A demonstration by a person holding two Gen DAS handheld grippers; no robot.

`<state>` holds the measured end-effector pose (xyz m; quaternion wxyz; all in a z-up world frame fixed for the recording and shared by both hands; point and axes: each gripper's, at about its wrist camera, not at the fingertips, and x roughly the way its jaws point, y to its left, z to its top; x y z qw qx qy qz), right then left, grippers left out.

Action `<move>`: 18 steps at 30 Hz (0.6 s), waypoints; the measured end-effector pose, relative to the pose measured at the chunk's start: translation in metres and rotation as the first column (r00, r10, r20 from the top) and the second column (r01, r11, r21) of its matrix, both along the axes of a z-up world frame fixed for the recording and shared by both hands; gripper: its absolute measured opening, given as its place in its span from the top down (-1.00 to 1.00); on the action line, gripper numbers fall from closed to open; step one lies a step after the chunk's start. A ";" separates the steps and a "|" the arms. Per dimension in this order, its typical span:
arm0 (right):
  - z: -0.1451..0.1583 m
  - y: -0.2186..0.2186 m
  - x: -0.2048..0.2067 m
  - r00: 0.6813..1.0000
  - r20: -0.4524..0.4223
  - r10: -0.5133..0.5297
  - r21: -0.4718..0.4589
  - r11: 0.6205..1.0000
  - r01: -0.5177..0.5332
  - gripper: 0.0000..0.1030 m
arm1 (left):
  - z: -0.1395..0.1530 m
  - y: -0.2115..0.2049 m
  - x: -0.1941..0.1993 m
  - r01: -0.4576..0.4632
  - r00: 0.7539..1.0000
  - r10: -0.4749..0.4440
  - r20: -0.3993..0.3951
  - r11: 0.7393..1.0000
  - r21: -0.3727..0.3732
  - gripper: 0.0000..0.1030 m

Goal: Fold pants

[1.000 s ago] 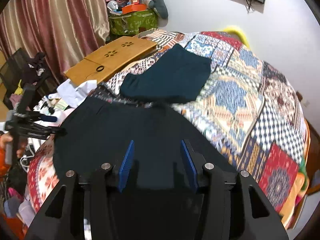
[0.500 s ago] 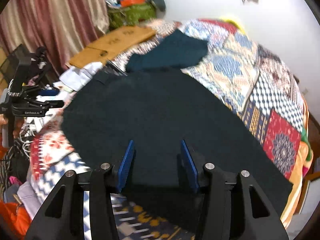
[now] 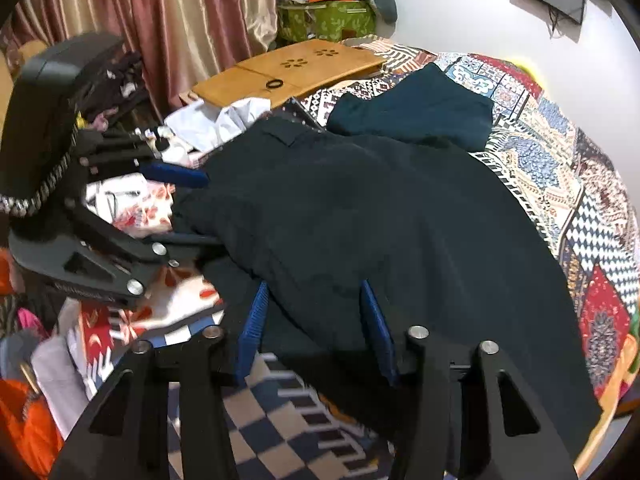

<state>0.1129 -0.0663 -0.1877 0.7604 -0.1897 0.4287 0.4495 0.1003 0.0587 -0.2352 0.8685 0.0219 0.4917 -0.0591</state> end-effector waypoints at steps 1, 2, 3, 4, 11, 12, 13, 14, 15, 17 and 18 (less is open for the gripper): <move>0.002 0.000 0.001 1.000 -0.016 -0.003 0.011 1.000 0.003 0.60 | 0.001 0.000 0.001 0.001 1.000 -0.001 0.007 1.000 -0.018 0.30; 0.003 -0.002 0.003 0.999 -0.038 -0.008 0.026 1.000 0.009 0.75 | 0.002 0.001 -0.001 -0.001 1.000 0.001 0.011 1.000 -0.015 0.34; 0.005 -0.003 0.002 0.998 -0.054 -0.014 0.042 0.999 0.016 0.79 | 0.004 0.000 -0.002 -0.005 1.000 0.005 0.021 1.000 0.000 0.46; 0.008 -0.005 0.002 0.997 -0.074 -0.014 0.063 0.998 0.018 0.81 | 0.006 -0.002 -0.004 -0.002 0.999 0.001 0.032 1.000 0.015 0.59; 0.007 -0.007 -0.013 0.995 -0.103 0.014 0.061 0.998 -0.008 0.78 | 0.007 0.002 -0.021 0.025 1.000 -0.025 -0.012 0.999 -0.020 0.73; 0.002 -0.006 -0.014 0.993 -0.118 0.013 0.045 0.999 -0.007 0.74 | 0.005 0.004 -0.022 0.025 0.999 -0.025 -0.023 0.999 -0.032 0.72; 0.000 -0.007 -0.015 0.993 -0.119 0.010 0.044 0.999 -0.005 0.74 | 0.007 0.006 -0.023 0.022 0.999 -0.023 -0.022 0.999 -0.037 0.72; 0.002 -0.007 -0.016 0.994 -0.113 0.010 0.048 0.999 -0.005 0.71 | 0.008 0.007 -0.025 0.020 1.000 -0.021 -0.023 0.999 -0.041 0.72; 0.005 -0.007 -0.016 0.993 -0.120 0.015 0.044 0.999 -0.010 0.69 | 0.010 0.008 -0.025 0.019 0.999 -0.020 -0.028 0.999 -0.047 0.72; 0.014 -0.010 -0.012 0.989 -0.145 0.017 0.057 0.998 -0.009 0.51 | 0.019 0.014 -0.026 0.009 1.000 -0.011 -0.029 0.998 -0.066 0.71; 0.021 -0.014 -0.009 0.988 -0.151 0.012 0.078 0.997 0.000 0.45 | 0.026 0.018 -0.026 -0.004 1.000 0.003 -0.012 0.998 -0.064 0.68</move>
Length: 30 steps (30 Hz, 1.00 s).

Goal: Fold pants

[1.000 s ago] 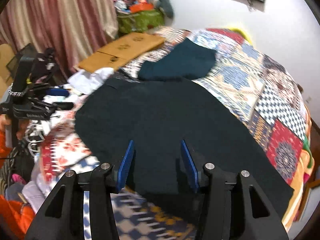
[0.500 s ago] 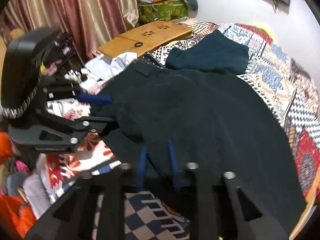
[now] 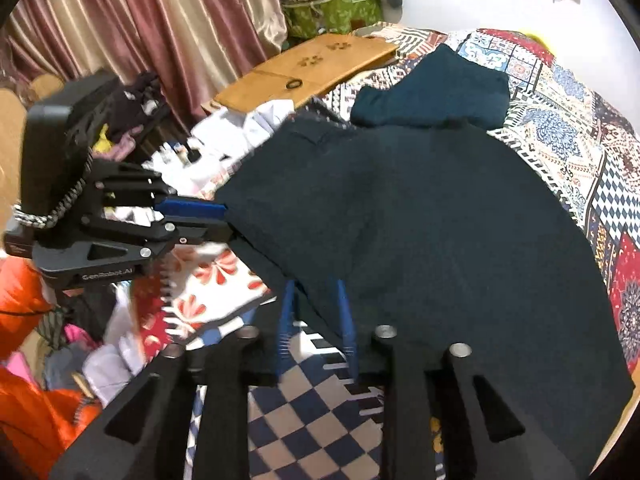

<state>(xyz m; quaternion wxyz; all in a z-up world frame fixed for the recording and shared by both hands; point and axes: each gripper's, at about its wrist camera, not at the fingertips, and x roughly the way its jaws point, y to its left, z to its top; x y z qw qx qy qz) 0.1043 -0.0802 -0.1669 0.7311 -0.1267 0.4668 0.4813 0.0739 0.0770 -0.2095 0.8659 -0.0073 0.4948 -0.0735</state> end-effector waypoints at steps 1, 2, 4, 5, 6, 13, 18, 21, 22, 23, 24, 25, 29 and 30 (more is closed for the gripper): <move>0.004 -0.002 0.002 1.000 0.001 -0.008 0.015 1.000 0.008 0.33 | 0.005 0.003 0.000 -0.014 1.000 0.013 0.014 1.000 0.007 0.65; 0.010 -0.005 0.005 1.000 0.010 -0.023 0.037 0.999 0.023 0.26 | 0.013 0.008 0.002 -0.047 0.998 0.047 0.042 0.999 0.019 0.65; 0.020 -0.010 0.013 0.997 0.035 -0.066 0.071 0.995 0.063 0.20 | 0.022 0.018 0.011 -0.110 0.992 0.107 0.074 0.993 0.042 0.64; 0.022 -0.012 0.020 0.994 0.043 -0.097 0.080 0.992 0.093 0.16 | 0.023 0.021 0.017 -0.125 0.990 0.122 0.077 0.991 0.039 0.63; 0.021 -0.013 0.024 0.991 0.049 -0.122 0.079 0.990 0.118 0.16 | 0.023 0.025 0.025 -0.141 0.988 0.139 0.072 0.990 0.022 0.59; -0.025 -0.021 0.050 0.962 -0.009 -0.272 -0.017 0.962 0.272 0.16 | -0.020 0.012 0.058 -0.111 0.993 0.111 -0.032 0.994 -0.013 0.08; -0.030 -0.046 0.036 0.962 -0.048 -0.269 0.028 0.962 0.271 0.15 | -0.036 0.005 0.045 -0.122 0.992 0.123 -0.038 0.992 0.027 -0.12; -0.025 -0.063 0.032 0.957 -0.054 -0.284 0.047 0.957 0.286 0.15 | -0.026 -0.004 0.041 -0.105 0.994 0.108 -0.026 0.990 0.091 -0.12; -0.024 -0.072 0.032 0.949 -0.047 -0.310 0.054 0.948 0.313 0.15 | -0.021 -0.008 0.041 -0.097 0.995 0.100 -0.022 0.989 0.115 -0.12; -0.022 -0.084 0.032 0.939 -0.043 -0.342 0.062 0.937 0.344 0.14 | -0.018 -0.010 0.043 -0.094 0.995 0.097 -0.020 0.989 0.116 -0.12; -0.022 -0.097 0.034 0.925 -0.044 -0.377 0.068 0.923 0.379 0.14 | -0.014 -0.011 0.047 -0.093 0.995 0.096 -0.018 0.990 0.109 -0.14; -0.022 -0.110 0.036 0.910 -0.047 -0.413 0.072 0.907 0.415 0.14 | -0.008 -0.013 0.051 -0.096 0.995 0.098 -0.013 0.991 0.094 -0.18; -0.023 -0.172 0.043 0.828 -0.030 -0.560 0.068 0.825 0.561 0.14 | 0.008 -0.027 0.080 -0.082 0.997 0.082 0.005 0.996 0.028 -0.44; -0.025 -0.193 0.045 0.796 -0.028 -0.604 0.066 0.794 0.605 0.14 | 0.010 -0.033 0.088 -0.077 0.997 0.077 0.002 0.997 0.018 -0.47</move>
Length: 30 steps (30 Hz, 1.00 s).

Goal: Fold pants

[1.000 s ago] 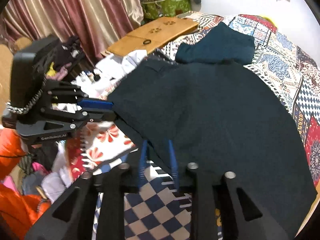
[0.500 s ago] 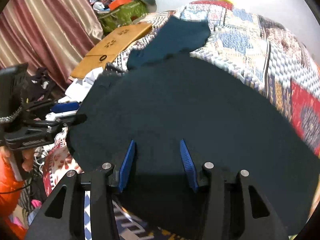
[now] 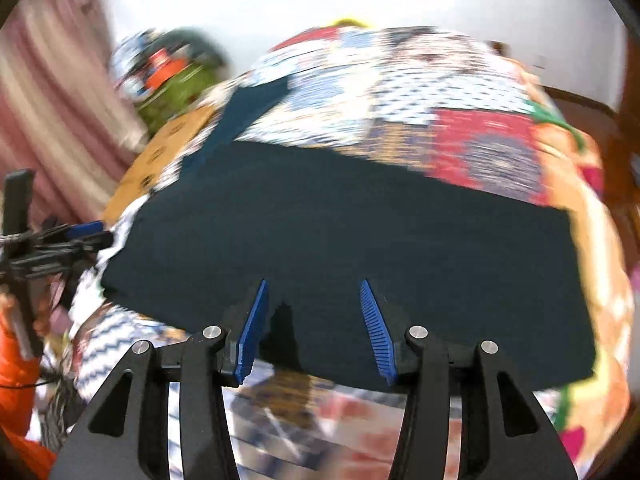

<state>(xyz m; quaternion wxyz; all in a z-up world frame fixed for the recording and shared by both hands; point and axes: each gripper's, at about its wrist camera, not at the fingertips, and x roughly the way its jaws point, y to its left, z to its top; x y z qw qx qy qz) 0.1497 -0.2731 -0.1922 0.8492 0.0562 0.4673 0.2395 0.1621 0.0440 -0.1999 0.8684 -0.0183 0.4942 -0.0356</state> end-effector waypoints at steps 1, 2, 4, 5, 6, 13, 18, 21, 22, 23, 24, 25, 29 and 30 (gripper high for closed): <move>-0.001 -0.016 0.002 0.999 -0.002 -0.040 -0.004 0.999 0.040 0.14 | 0.001 -0.005 0.006 0.005 1.000 -0.005 -0.004 1.000 -0.010 -0.47; 0.000 -0.029 0.004 0.997 -0.004 -0.075 -0.011 0.997 0.075 0.14 | 0.000 -0.011 0.015 0.012 1.000 -0.013 -0.012 1.000 -0.026 -0.47; -0.005 -0.065 0.007 0.985 -0.007 -0.175 -0.043 0.984 0.174 0.14 | -0.004 -0.025 0.035 0.024 0.999 -0.025 -0.035 0.999 -0.041 -0.47; -0.007 -0.077 0.007 0.979 -0.008 -0.205 -0.050 0.978 0.204 0.14 | -0.007 -0.030 0.042 0.027 0.999 -0.029 -0.045 0.999 -0.034 -0.47; -0.011 -0.092 0.008 0.970 -0.013 -0.244 -0.058 0.968 0.243 0.14 | -0.011 -0.036 0.048 0.033 0.998 -0.035 -0.056 0.999 -0.025 -0.47; -0.043 -0.160 0.003 0.905 -0.065 -0.420 -0.098 0.905 0.413 0.15 | -0.043 -0.083 0.076 0.112 0.988 -0.106 -0.111 0.992 0.050 -0.67; -0.057 -0.166 -0.004 0.897 -0.077 -0.435 -0.082 0.899 0.429 0.44 | -0.045 -0.101 0.081 0.150 0.984 -0.140 -0.114 0.985 0.087 -0.72; -0.056 -0.166 -0.005 0.899 -0.053 -0.435 -0.076 0.899 0.431 0.64 | -0.047 -0.104 0.083 0.149 0.984 -0.138 -0.111 0.984 0.096 -0.76; -0.054 -0.165 -0.007 0.903 -0.043 -0.428 -0.075 0.902 0.424 0.70 | -0.047 -0.103 0.082 0.148 0.984 -0.137 -0.110 0.984 0.095 -0.76; -0.050 -0.163 -0.007 0.907 -0.016 -0.422 -0.088 0.904 0.419 0.76 | -0.047 -0.103 0.082 0.145 0.985 -0.135 -0.108 0.985 0.093 -0.76; -0.047 -0.160 -0.007 0.910 0.008 -0.414 -0.100 0.905 0.413 0.82 | -0.047 -0.103 0.082 0.143 0.985 -0.133 -0.108 0.985 0.091 -0.77; -0.042 -0.156 -0.005 0.913 0.043 -0.406 -0.114 0.906 0.409 0.83 | -0.047 -0.103 0.081 0.142 0.985 -0.132 -0.107 0.986 0.090 -0.77; -0.025 -0.150 -0.001 0.910 0.151 -0.386 -0.169 0.897 0.409 0.83 | -0.047 -0.102 0.078 0.140 0.986 -0.130 -0.102 0.985 0.097 -0.77; -0.026 -0.149 0.001 0.911 0.155 -0.381 -0.178 0.897 0.406 0.83 | -0.046 -0.102 0.076 0.140 0.987 -0.130 -0.100 0.985 0.099 -0.77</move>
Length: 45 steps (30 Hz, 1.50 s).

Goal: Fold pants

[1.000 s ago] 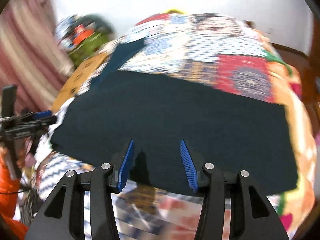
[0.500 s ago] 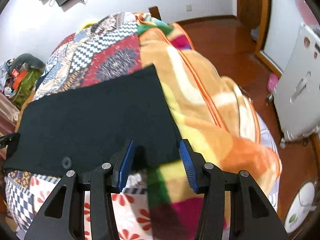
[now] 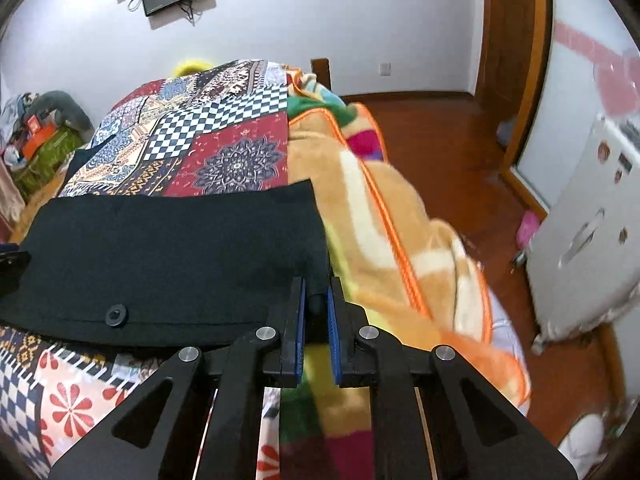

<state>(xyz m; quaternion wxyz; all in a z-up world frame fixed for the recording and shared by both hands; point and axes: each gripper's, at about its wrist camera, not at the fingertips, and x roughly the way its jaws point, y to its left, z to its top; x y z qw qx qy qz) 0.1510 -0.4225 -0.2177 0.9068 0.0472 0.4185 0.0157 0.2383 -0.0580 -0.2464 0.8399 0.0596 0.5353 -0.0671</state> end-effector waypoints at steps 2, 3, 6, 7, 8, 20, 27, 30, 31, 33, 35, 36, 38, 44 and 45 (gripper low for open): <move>-0.007 0.000 0.005 1.000 -0.015 0.001 -0.009 1.000 -0.001 0.83 | 0.000 -0.001 -0.003 0.001 1.000 -0.001 0.000 1.000 0.003 -0.78; -0.013 0.001 0.007 0.999 -0.033 0.003 -0.014 1.000 -0.004 0.84 | 0.001 -0.001 -0.004 0.003 1.000 -0.003 -0.001 1.000 0.005 -0.78; -0.033 -0.001 0.009 0.995 -0.103 0.004 0.020 1.000 -0.002 0.82 | 0.002 -0.003 -0.009 0.017 1.000 -0.017 -0.005 1.000 0.017 -0.78; -0.033 -0.003 0.007 0.994 -0.108 -0.004 0.038 0.999 0.009 0.81 | 0.003 -0.006 -0.011 0.026 1.000 -0.026 -0.005 0.999 0.028 -0.77; -0.031 -0.007 0.004 0.994 -0.108 -0.020 0.056 0.998 0.026 0.72 | 0.003 -0.009 -0.012 0.034 0.999 -0.034 -0.004 0.999 0.038 -0.77; -0.012 -0.024 -0.040 0.988 -0.133 -0.083 0.312 0.942 0.121 0.40 | 0.000 -0.066 0.001 0.162 0.986 -0.161 -0.034 0.985 0.059 -0.77; -0.037 -0.012 -0.028 0.981 -0.174 -0.088 0.393 0.907 0.151 0.40 | -0.007 -0.105 0.015 0.213 0.975 -0.209 -0.069 0.975 0.059 -0.81; -0.041 -0.018 -0.018 0.979 -0.164 -0.119 0.423 0.888 0.179 0.40 | -0.010 -0.119 0.017 0.237 0.970 -0.233 -0.073 0.970 0.052 -0.87; -0.042 -0.021 -0.015 0.979 -0.160 -0.129 0.437 0.880 0.187 0.40 | -0.011 -0.125 0.017 0.246 0.967 -0.242 -0.073 0.968 0.049 -0.88; -0.045 -0.026 -0.008 0.976 -0.154 -0.153 0.453 0.867 0.207 0.40 | -0.012 -0.134 0.017 0.261 0.964 -0.257 -0.069 0.964 0.047 -0.88; -0.045 -0.030 -0.006 0.975 -0.147 -0.165 0.458 0.863 0.214 0.41 | -0.012 -0.144 0.018 0.280 0.958 -0.277 -0.069 0.959 0.040 -0.88; -0.043 -0.030 -0.002 0.975 -0.144 -0.170 0.451 0.865 0.217 0.46 | -0.012 -0.147 0.019 0.283 0.958 -0.280 -0.069 0.959 0.034 -0.88; -0.037 -0.028 0.002 0.977 -0.124 -0.174 0.417 0.884 0.210 0.74 | -0.010 -0.151 0.020 0.278 0.959 -0.277 -0.065 0.960 0.010 -0.88; 0.001 -0.021 0.007 0.990 -0.014 -0.138 0.366 0.921 0.133 0.81 | 0.013 -0.145 0.023 0.237 0.971 -0.238 -0.008 0.971 -0.032 -0.88; 0.012 -0.018 0.007 0.991 0.015 -0.130 0.364 0.924 0.115 0.82 | 0.019 -0.142 0.022 0.229 0.973 -0.229 0.005 0.973 -0.037 -0.88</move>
